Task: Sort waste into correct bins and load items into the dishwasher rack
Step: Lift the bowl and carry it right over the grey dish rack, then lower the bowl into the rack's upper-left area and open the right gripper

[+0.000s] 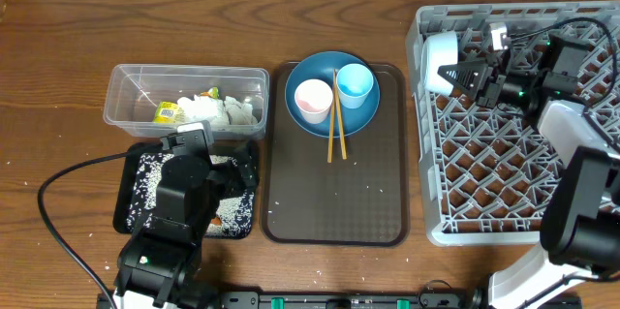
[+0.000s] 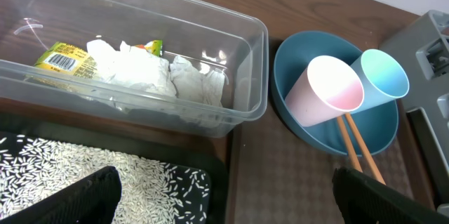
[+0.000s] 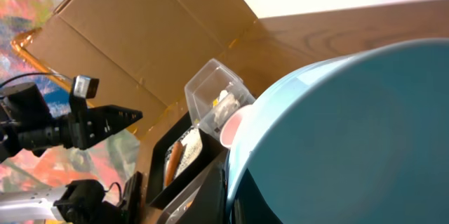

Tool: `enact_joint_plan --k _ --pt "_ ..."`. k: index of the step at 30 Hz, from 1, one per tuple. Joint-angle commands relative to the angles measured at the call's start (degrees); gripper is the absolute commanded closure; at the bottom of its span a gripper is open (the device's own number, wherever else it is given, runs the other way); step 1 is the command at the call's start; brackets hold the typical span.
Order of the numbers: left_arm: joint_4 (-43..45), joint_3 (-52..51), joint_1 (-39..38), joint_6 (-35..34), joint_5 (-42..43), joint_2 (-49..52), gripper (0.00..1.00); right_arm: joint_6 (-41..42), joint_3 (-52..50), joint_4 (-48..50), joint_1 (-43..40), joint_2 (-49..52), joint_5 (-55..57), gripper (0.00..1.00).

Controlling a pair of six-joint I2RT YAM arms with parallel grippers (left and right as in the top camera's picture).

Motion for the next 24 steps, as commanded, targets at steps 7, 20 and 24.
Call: enact_joint_plan --k 7,20,24 --pt "0.04 0.74 0.24 0.52 -0.7 -0.04 0.02 1.99 1.05 -0.59 -2.93 4.55 0.37 0.99" --pt "0.04 0.74 0.24 0.52 -0.7 -0.04 0.02 3.61 1.05 -8.85 -8.17 4.52 7.69 0.92" --pt "0.02 0.74 0.24 0.52 -0.7 -0.04 0.02 3.54 1.05 -13.14 -10.75 4.52 11.61 0.77"
